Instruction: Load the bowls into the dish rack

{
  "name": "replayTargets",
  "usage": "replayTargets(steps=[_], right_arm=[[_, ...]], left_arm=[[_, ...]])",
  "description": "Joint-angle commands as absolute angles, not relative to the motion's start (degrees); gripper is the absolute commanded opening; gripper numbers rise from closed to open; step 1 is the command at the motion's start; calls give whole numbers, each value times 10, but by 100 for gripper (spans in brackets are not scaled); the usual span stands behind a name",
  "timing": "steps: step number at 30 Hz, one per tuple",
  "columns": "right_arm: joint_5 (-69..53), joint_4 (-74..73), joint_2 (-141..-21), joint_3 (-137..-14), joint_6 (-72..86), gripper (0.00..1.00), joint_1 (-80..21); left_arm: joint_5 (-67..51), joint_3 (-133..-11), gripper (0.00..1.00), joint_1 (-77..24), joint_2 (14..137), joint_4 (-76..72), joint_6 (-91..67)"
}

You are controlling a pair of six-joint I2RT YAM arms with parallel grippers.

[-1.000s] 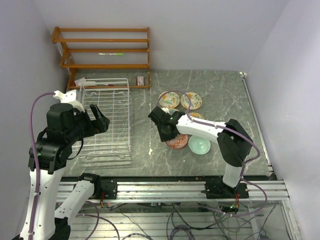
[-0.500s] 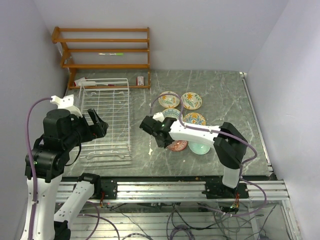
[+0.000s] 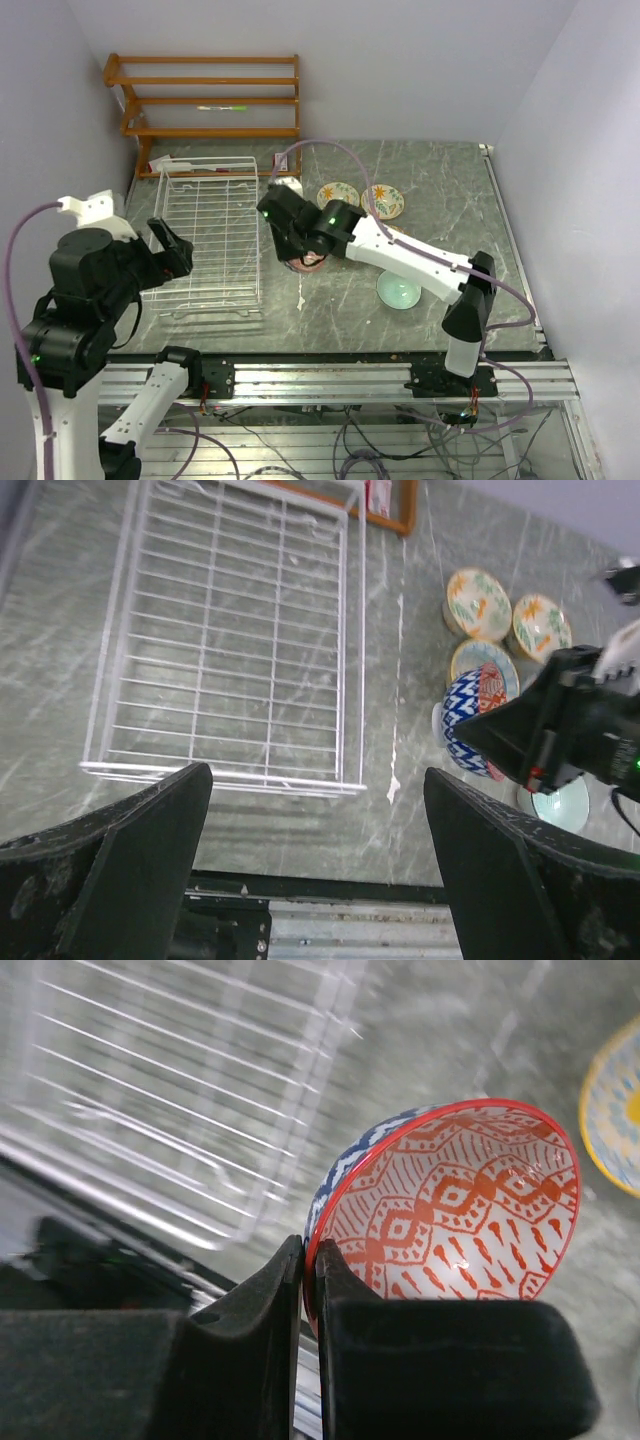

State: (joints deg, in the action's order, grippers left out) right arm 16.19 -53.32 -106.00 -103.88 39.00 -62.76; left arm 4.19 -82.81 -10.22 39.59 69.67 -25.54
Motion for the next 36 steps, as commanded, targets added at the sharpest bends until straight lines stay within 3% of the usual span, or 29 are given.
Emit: replayTargets(steps=[1, 9, 16, 26, 36], right_arm=[[76, -441, -1058, -1131, 363, 0, -617], [-135, -205, -1139, -1182, 423, 0, -564], [-266, 17, -1244, -1190, 537, 0, -542], [-329, 183, -1409, -1275, 679, 0, -537], [-351, 256, -1482, -1293, 763, 0, -541]], left_arm=[[143, -903, 99, -105, 401, 740, -269], [224, -982, 99, -108, 385, 764, -294], [230, -980, 99, -117, 351, 750, -306], [237, -978, 99, -126, 321, 746, -318], [235, -987, 99, -129, 328, 754, -310]])
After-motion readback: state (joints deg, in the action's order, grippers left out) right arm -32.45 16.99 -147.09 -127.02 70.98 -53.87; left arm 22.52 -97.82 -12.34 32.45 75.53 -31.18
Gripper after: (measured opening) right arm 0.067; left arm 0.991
